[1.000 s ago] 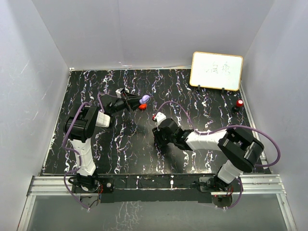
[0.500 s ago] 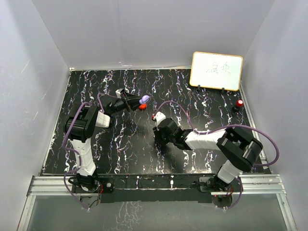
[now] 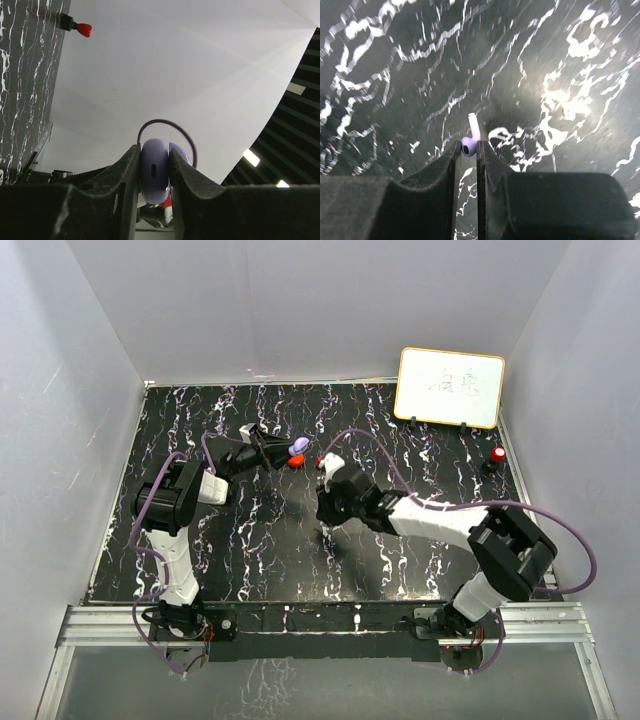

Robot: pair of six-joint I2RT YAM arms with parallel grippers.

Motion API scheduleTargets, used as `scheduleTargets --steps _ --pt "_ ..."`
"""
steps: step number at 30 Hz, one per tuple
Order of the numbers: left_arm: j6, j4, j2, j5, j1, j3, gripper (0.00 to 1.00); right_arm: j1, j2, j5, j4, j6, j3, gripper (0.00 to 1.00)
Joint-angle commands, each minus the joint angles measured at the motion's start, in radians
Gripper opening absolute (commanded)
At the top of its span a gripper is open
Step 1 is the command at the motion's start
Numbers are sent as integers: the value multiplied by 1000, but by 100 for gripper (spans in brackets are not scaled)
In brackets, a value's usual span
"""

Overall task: Insert the wireless bluetooth earbuds into the charging case
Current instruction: Pick up the earbud from the center of the board.

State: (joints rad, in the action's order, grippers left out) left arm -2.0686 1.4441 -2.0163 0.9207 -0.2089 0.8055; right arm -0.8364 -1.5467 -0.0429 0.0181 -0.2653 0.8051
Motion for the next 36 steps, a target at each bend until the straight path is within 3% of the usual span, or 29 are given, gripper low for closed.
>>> scheduleTargets --steps 1,16,24,36 --pt "-142 346 47 49 9 43 0 99 67 -145 73 -50 118 12" --pt "-95 346 50 119 10 109 0 372 77 -577 181 -219 288 12" --pt "-83 345 70 143 11 132 0 398 26 -699 160 -301 375 12" --pt "-79 345 74 157 10 111 0 408 -49 -759 88 -440 439 11"
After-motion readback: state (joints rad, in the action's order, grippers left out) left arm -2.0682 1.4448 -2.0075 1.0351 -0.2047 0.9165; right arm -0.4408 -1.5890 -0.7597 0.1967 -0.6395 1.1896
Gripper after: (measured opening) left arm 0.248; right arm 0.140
